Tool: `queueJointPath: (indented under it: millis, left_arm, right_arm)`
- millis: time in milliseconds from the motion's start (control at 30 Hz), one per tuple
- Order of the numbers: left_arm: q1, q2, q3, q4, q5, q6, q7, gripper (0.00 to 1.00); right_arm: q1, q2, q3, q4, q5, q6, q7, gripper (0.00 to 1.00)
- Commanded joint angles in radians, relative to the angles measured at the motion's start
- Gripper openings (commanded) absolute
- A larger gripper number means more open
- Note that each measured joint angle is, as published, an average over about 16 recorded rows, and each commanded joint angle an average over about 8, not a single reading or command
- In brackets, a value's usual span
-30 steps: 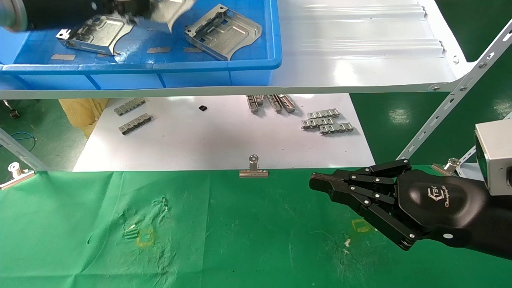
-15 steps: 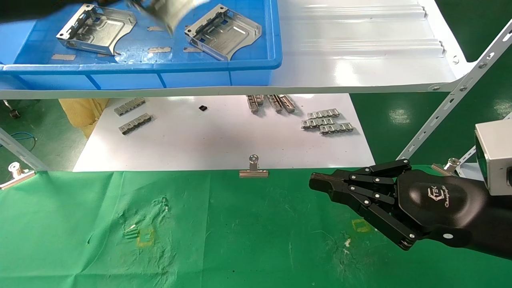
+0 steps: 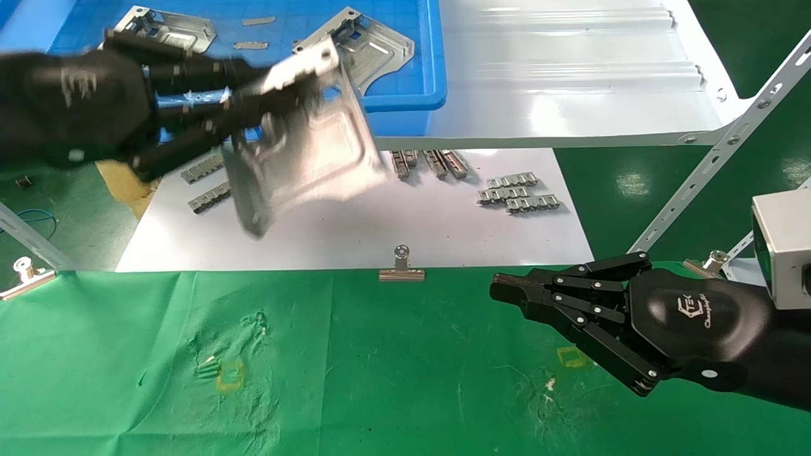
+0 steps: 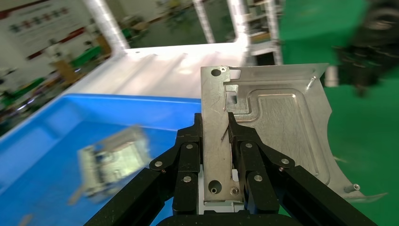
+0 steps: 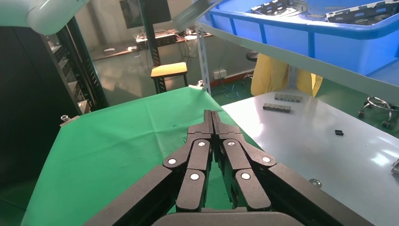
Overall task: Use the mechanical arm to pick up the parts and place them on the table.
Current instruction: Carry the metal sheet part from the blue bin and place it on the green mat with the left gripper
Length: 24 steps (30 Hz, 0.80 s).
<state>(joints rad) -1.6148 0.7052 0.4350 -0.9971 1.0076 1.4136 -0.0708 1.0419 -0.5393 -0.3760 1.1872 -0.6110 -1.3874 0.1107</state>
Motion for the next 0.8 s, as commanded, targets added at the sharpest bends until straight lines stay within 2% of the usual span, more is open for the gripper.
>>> queueJointPath:
  millis: [33, 200, 333, 600, 800]
  left_arm:
    - [0.014, -0.007, -0.009, 0.015, -0.025, 0.061, 0.070, 0.00]
    - [0.056, -0.037, 0.020, 0.017, 0.007, 0.143, 0.191, 0.00]
    - [0.108, -0.066, 0.052, -0.005, 0.052, 0.140, 0.251, 0.00]
    - [0.233, -0.106, 0.105, -0.098, 0.203, -0.008, 0.276, 0.00]
    - [0.307, -0.125, 0.122, -0.164, 0.270, -0.098, 0.286, 0.00]
  right_arm:
    - [0.000, 0.000, 0.000, 0.000, 0.000, 0.000, 0.000, 0.00]
    - [0.000, 0.000, 0.000, 0.000, 0.000, 0.000, 0.000, 0.00]
    - [0.000, 0.000, 0.000, 0.000, 0.000, 0.000, 0.000, 0.00]
    - [0.000, 0.000, 0.000, 0.000, 0.000, 0.000, 0.000, 0.00]
    - [0.000, 0.000, 0.000, 0.000, 0.000, 0.000, 0.000, 0.00]
